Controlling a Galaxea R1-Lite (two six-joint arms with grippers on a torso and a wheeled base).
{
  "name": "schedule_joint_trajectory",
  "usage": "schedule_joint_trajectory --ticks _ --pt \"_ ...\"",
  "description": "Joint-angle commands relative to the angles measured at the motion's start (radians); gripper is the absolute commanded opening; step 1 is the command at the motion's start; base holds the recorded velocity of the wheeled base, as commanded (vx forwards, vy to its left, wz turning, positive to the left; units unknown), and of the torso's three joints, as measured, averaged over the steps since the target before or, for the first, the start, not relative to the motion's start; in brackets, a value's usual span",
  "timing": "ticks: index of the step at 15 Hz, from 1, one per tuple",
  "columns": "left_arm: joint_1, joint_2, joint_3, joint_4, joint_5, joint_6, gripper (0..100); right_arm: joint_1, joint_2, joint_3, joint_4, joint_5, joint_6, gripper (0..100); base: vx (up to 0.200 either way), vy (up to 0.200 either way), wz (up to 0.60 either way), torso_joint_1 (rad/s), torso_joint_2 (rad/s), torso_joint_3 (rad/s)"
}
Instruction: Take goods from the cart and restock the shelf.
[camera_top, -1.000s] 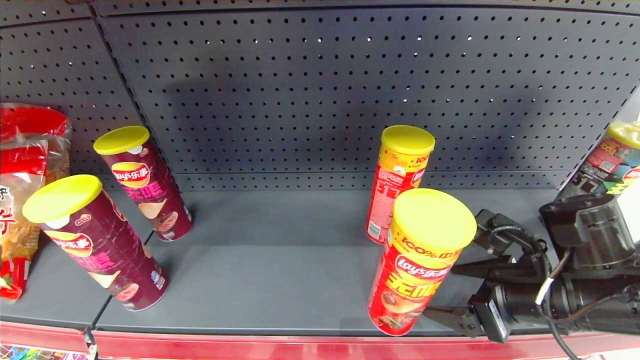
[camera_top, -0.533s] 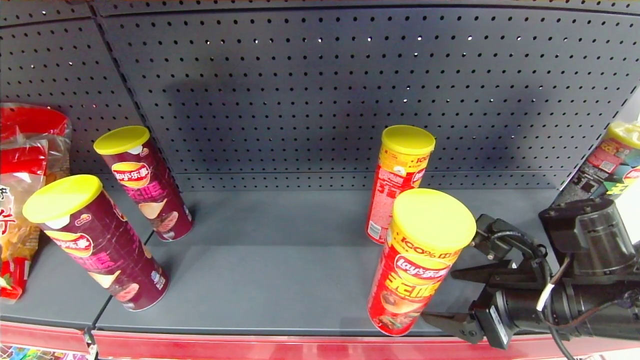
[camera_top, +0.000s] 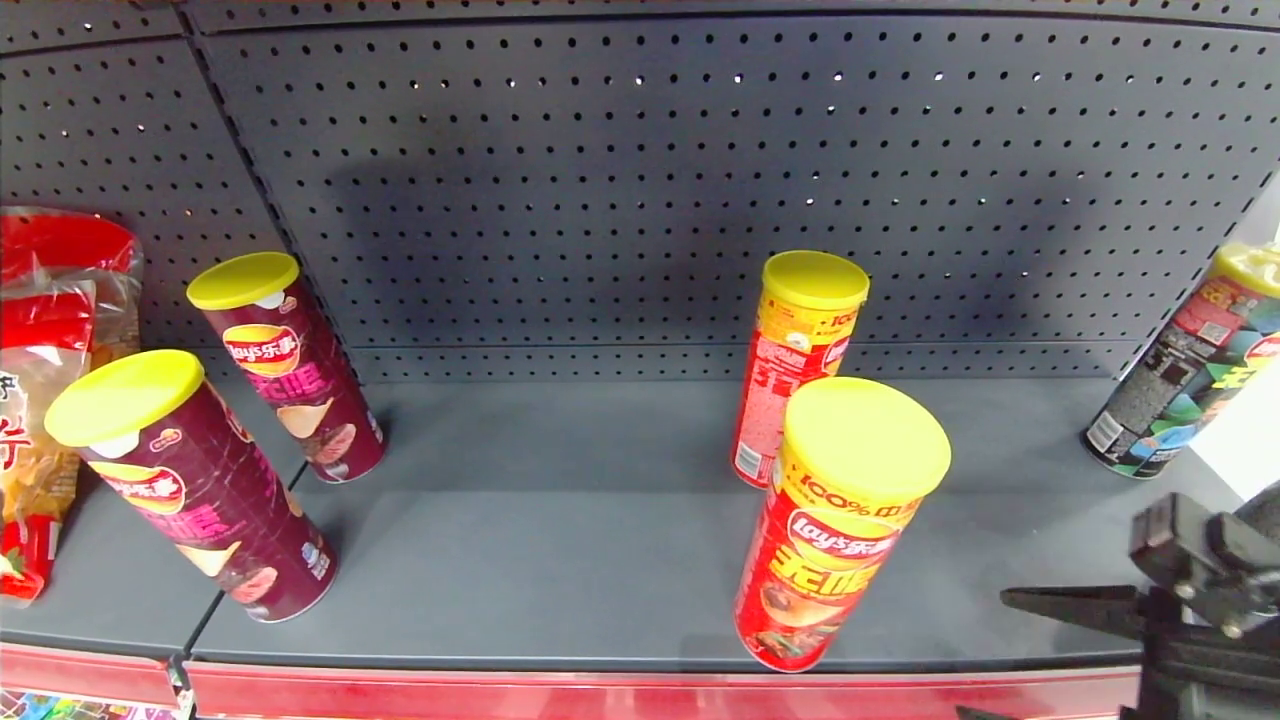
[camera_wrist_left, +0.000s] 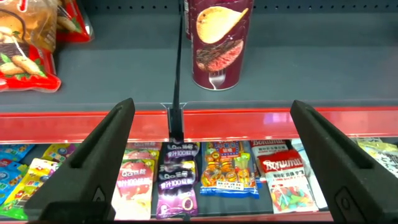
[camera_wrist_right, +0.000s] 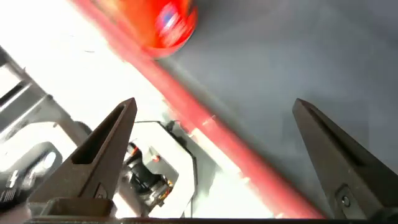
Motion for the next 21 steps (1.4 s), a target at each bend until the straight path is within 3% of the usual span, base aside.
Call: schedule_joint_trajectory --ticks 1,3,10,13,21 --pt "0.0 0.0 0.0 0.0 0.0 0.0 100 -0.222 -0.291 0.163 0.014 0.179 -0.075 100 0.0 0.0 0.0 0.0 0.0 0.0" --pt "0.0 0.0 0.0 0.0 0.0 0.0 100 -0.294 -0.386 0.234 0.025 0.193 -0.123 100 0.0 0.0 0.0 0.0 0.0 0.0" --pt "0.0 0.0 0.0 0.0 0.0 0.0 100 -0.336 -0.449 0.274 0.022 0.125 -0.178 100 0.0 0.0 0.0 0.0 0.0 0.0" --pt "0.0 0.0 0.0 0.0 0.0 0.0 100 -0.339 -0.491 0.314 0.022 0.124 -0.183 100 0.0 0.0 -0.6 -0.004 0.0 -0.001" --pt "0.0 0.0 0.0 0.0 0.0 0.0 100 -0.302 -0.57 0.324 0.025 0.053 -0.175 100 0.0 0.0 0.0 0.0 0.0 0.0"
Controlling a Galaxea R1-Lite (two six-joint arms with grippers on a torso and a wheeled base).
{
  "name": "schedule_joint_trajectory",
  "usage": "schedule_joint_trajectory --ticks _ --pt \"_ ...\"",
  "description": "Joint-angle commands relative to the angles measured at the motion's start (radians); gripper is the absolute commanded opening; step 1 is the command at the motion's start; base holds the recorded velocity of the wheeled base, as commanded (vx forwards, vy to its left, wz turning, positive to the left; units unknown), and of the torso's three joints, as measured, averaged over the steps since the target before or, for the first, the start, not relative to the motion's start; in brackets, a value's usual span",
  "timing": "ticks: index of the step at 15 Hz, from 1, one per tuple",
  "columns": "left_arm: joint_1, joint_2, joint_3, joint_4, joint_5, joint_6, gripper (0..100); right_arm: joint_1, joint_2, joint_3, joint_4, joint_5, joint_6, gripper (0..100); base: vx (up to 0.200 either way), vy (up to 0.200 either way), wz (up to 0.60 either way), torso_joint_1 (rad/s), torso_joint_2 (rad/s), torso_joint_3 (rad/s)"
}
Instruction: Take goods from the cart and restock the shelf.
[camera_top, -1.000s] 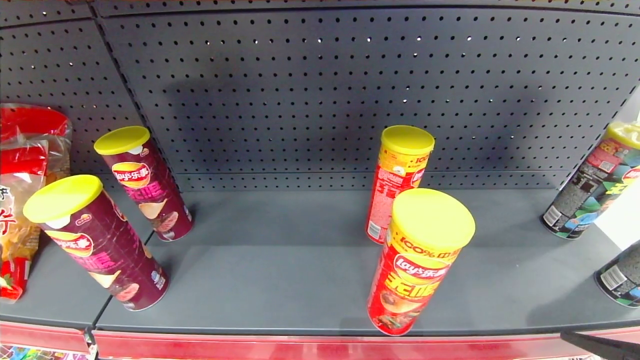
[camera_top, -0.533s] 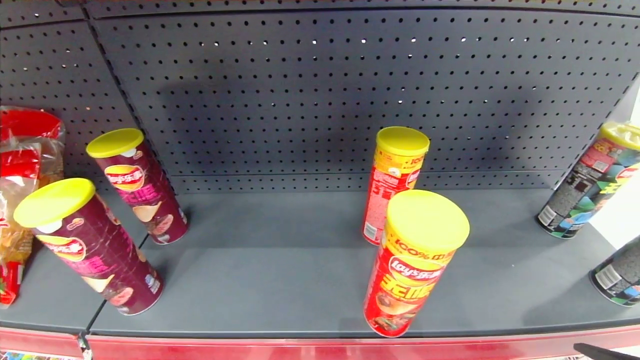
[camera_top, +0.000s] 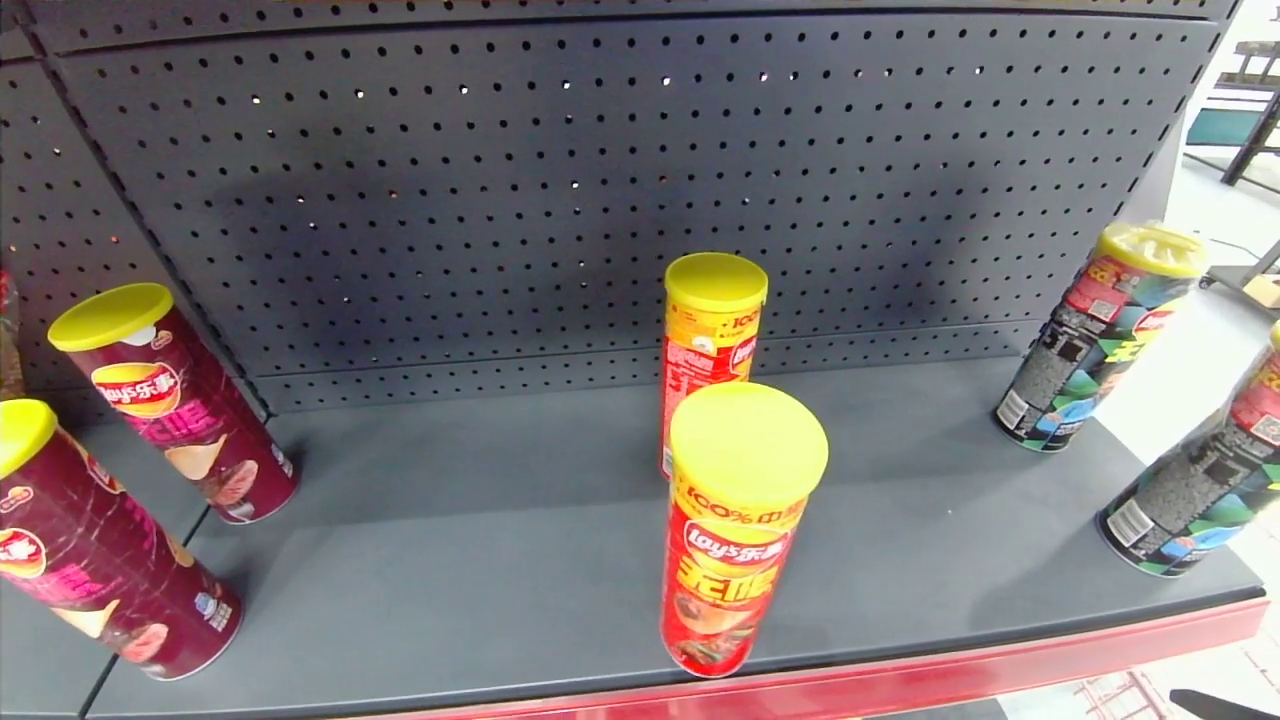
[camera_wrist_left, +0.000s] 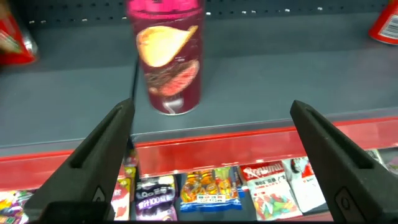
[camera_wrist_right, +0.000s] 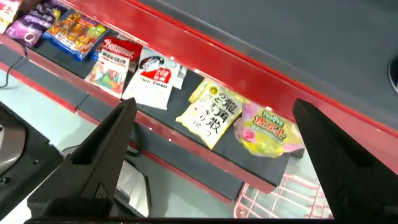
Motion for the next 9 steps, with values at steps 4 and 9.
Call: schedule_joint_trajectory --ticks 4,9 --pt "0.0 0.0 0.0 0.0 0.0 0.0 100 0.03 -0.392 -0.005 0.118 -0.162 0.111 100 0.0 0.0 0.0 0.0 0.0 0.0" --pt "0.0 0.0 0.0 0.0 0.0 0.0 100 0.013 -0.444 -0.024 0.149 -0.487 0.237 100 0.0 0.0 0.0 0.0 0.0 0.0"
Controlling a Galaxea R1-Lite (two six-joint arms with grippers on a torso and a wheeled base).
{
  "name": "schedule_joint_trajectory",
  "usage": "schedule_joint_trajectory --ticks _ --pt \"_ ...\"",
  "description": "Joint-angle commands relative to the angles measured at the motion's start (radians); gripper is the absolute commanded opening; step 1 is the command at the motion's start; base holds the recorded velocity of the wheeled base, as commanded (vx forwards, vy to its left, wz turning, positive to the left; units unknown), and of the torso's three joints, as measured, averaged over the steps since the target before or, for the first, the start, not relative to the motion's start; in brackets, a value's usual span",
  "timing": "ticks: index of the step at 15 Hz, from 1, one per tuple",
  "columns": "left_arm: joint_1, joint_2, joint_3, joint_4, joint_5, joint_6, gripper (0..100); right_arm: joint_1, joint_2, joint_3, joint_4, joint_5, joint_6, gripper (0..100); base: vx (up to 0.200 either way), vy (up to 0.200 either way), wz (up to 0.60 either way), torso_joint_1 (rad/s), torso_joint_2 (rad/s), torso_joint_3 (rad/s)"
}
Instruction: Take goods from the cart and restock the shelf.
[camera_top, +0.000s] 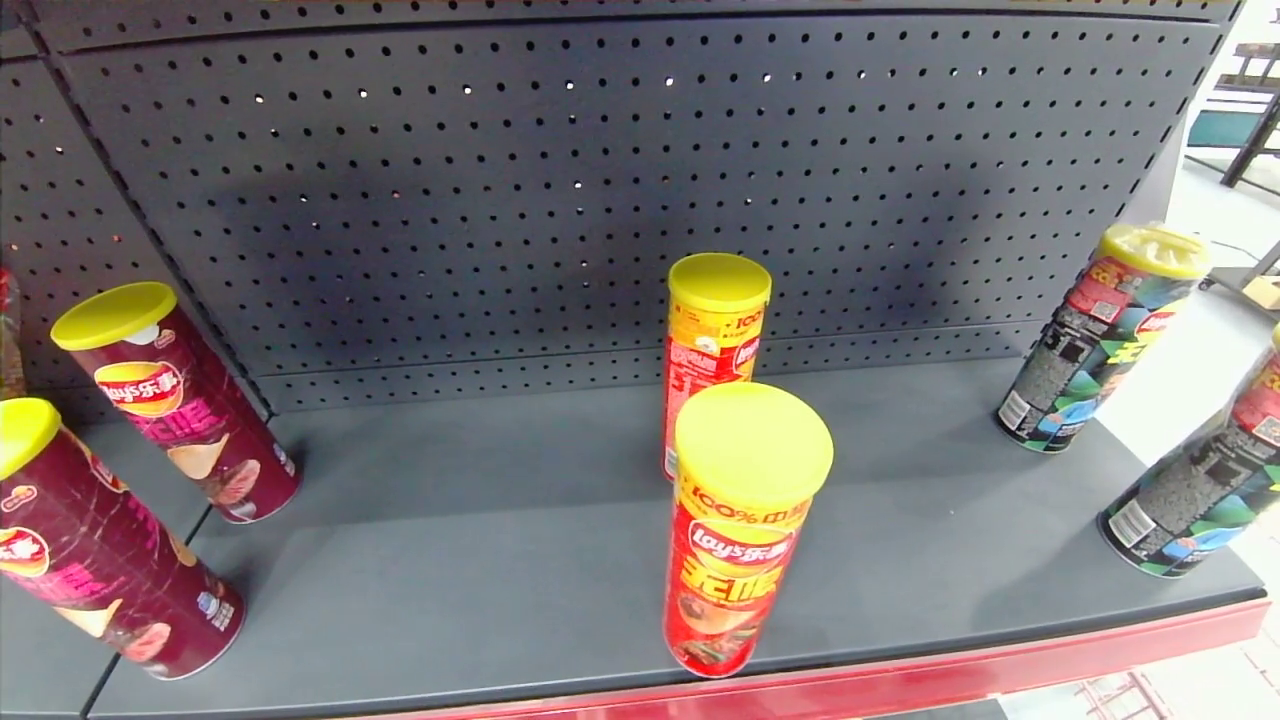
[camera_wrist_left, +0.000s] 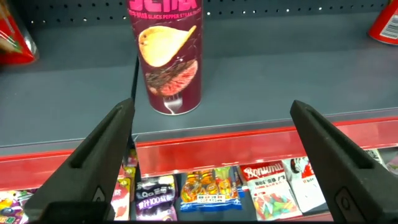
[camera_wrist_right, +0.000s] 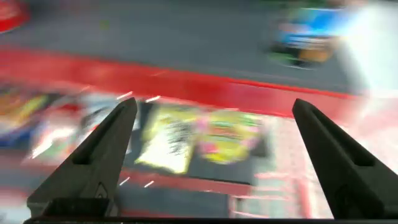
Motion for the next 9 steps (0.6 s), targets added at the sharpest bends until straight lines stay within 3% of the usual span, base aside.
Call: schedule_joint_trajectory --ticks 1,7,9 --pt "0.0 0.0 0.0 0.0 0.0 -0.001 100 -0.001 -0.042 0.0 -0.003 -0.087 0.02 100 0.0 0.0 0.0 0.0 0.0 0.0" --pt "0.0 0.0 0.0 0.0 0.004 0.002 100 -0.001 -0.042 0.003 0.0 0.183 -0.02 100 0.0 0.0 0.0 0.0 0.0 0.0" --pt "0.0 0.0 0.0 0.0 0.004 0.002 100 -0.001 -0.042 0.004 -0.003 0.182 -0.019 100 -0.2 0.0 0.0 0.005 0.0 0.005"
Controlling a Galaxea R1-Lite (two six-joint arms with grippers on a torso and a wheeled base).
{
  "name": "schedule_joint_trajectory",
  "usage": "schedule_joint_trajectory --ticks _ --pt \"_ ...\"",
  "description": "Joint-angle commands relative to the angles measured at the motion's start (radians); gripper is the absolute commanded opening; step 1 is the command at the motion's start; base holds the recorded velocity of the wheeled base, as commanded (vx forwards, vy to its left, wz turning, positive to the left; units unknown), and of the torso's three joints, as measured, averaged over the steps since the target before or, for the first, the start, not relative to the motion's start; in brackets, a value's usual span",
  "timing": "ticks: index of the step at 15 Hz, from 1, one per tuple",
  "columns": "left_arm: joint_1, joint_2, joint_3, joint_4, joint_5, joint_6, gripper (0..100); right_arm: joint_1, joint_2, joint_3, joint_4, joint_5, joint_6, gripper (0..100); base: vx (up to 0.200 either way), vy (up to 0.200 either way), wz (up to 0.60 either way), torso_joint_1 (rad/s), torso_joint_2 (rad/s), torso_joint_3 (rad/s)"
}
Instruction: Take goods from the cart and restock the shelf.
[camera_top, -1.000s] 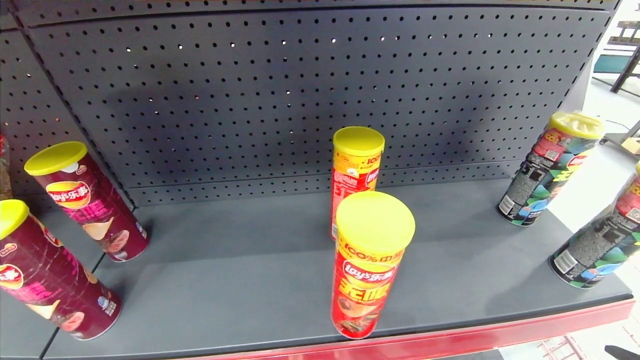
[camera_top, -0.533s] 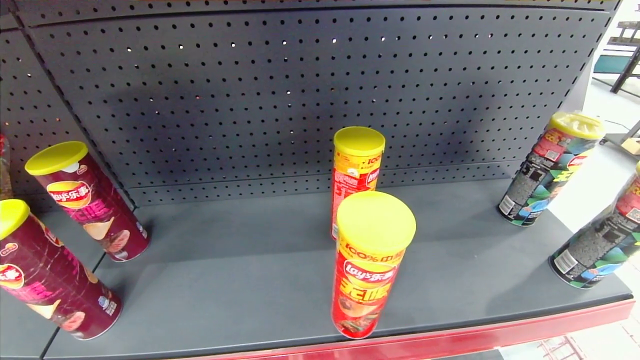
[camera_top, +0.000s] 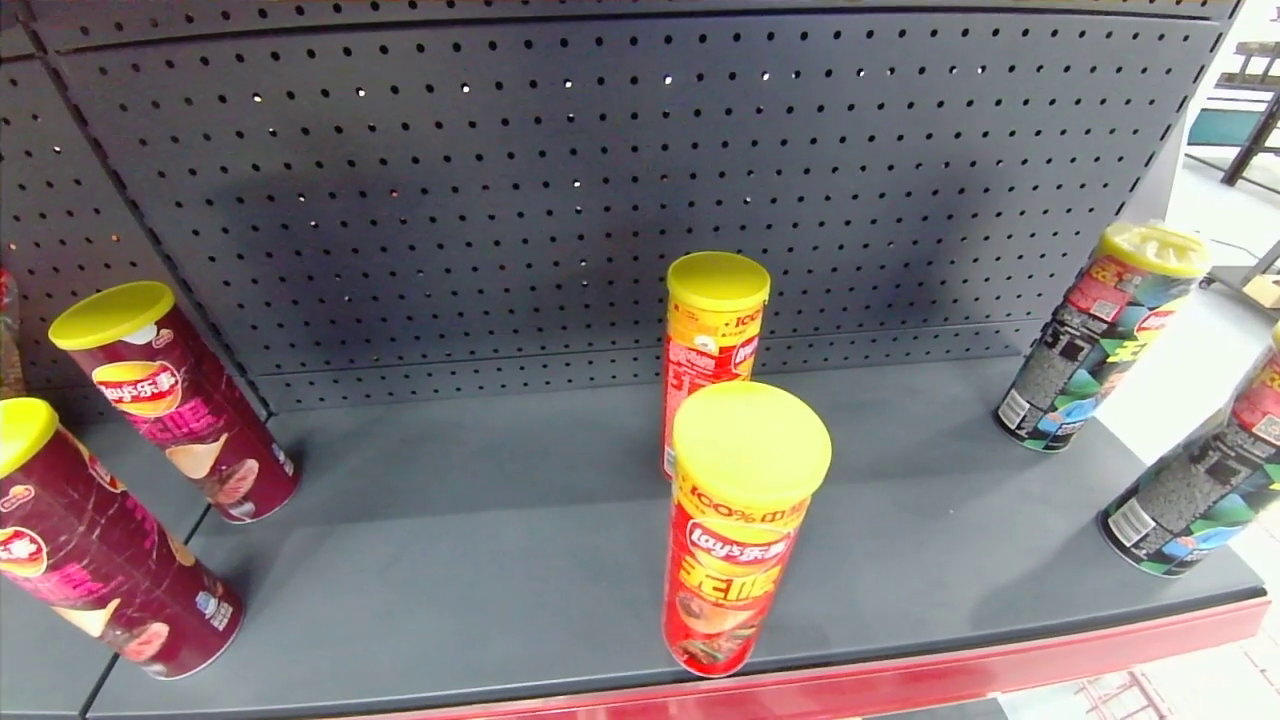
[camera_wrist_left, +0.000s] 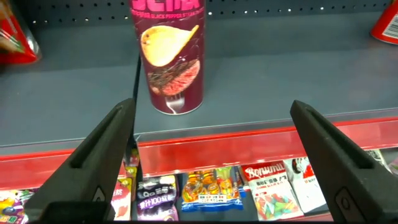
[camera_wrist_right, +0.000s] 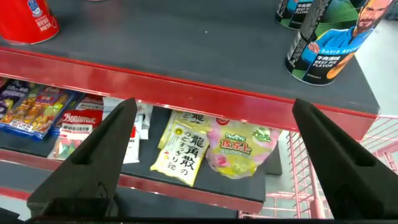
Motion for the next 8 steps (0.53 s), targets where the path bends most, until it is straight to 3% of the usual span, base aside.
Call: schedule_joint_trajectory --ticks 1,3,7,8 --pt "0.0 0.0 0.0 0.0 0.0 0.0 100 0.0 0.002 0.0 -0.001 0.001 0.0 100 -0.2 0.0 0.0 0.012 0.0 0.002" --pt "0.0 0.0 0.0 0.0 0.0 0.0 100 0.0 0.002 0.0 -0.001 0.004 0.003 100 -0.2 0.0 0.0 0.005 0.0 0.0" --pt "0.0 0.0 0.0 0.0 0.0 0.0 100 0.0 0.002 0.0 -0.001 0.008 0.007 100 0.0 0.0 0.0 0.0 0.0 0.0" --pt "0.0 0.0 0.0 0.0 0.0 0.0 100 0.0 0.002 0.0 -0.001 0.008 0.009 100 0.0 0.0 0.6 0.022 0.01 0.002"
